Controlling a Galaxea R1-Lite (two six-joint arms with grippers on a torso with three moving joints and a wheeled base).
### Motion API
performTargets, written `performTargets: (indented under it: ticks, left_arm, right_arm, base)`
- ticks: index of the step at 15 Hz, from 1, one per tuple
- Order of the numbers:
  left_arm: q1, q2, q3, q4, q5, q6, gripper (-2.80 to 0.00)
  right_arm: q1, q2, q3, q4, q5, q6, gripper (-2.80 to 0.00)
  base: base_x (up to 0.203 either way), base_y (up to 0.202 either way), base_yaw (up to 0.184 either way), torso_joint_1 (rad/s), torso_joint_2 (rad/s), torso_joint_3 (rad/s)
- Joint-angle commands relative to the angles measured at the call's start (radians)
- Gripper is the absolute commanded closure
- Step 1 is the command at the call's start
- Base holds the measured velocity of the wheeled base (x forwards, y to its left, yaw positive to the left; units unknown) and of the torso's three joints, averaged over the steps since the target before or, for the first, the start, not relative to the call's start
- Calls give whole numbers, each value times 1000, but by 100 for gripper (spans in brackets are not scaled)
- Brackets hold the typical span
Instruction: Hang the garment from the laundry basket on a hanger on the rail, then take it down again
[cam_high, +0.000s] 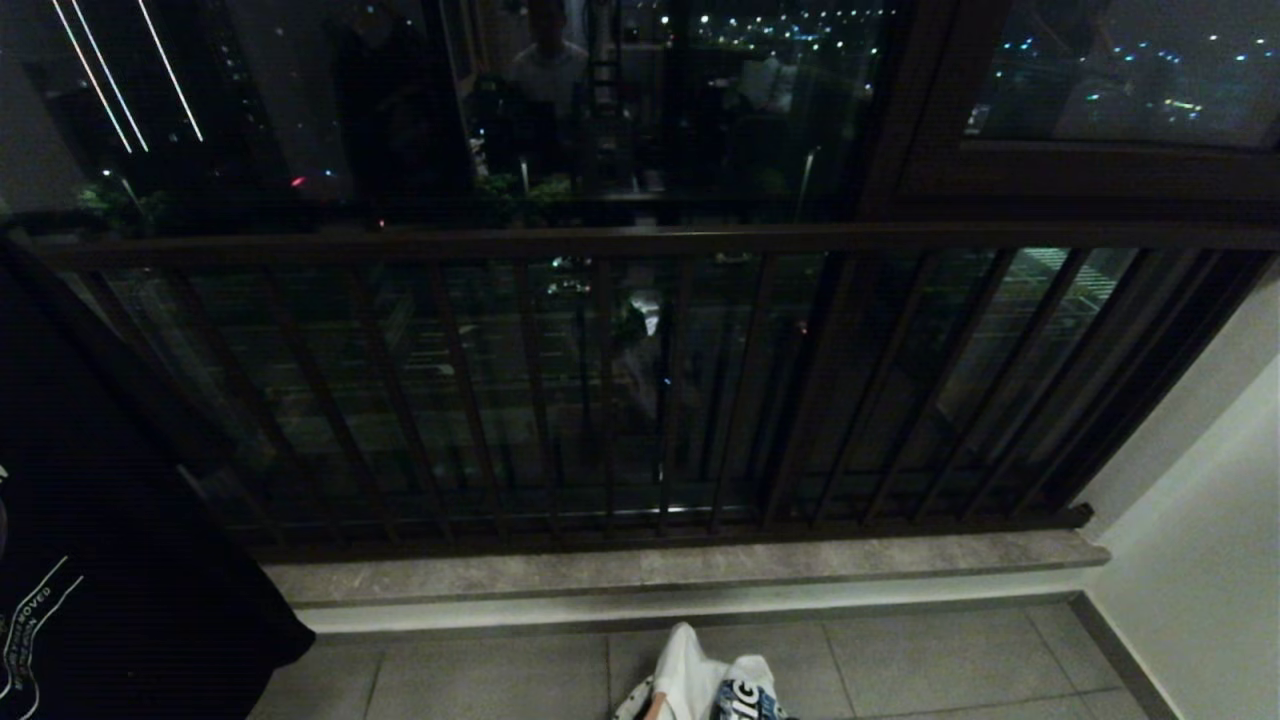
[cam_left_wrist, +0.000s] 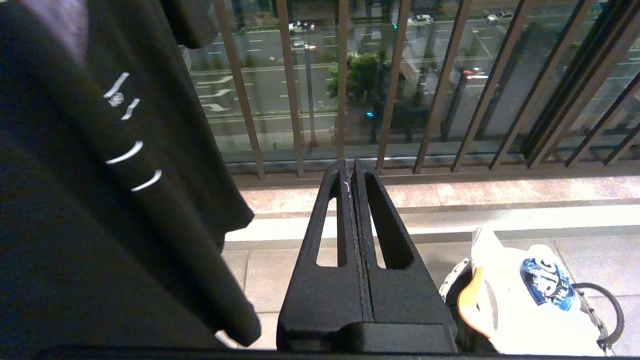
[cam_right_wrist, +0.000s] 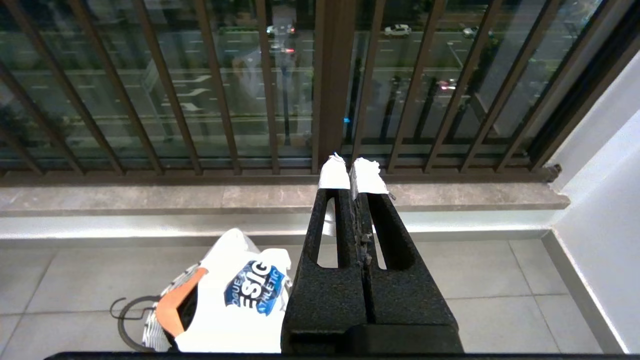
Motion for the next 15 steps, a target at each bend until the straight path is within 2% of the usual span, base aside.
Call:
performTargets:
  ticks: [1,9,15]
  left_arm:
    - [0,-1,2,0,0,-1,0]
    - [0,-1,2,0,0,-1,0]
    - [0,-1,2,0,0,-1,0]
  right_arm:
    - [0,0,0,0,0,0,0]
    - [0,0,0,0,0,7,0]
    - [0,0,0,0,0,9,0]
  base:
    - [0,0,0,128,-260,-144]
    - [0,0,0,89,-188,-101]
    - [0,0,0,0,7,1]
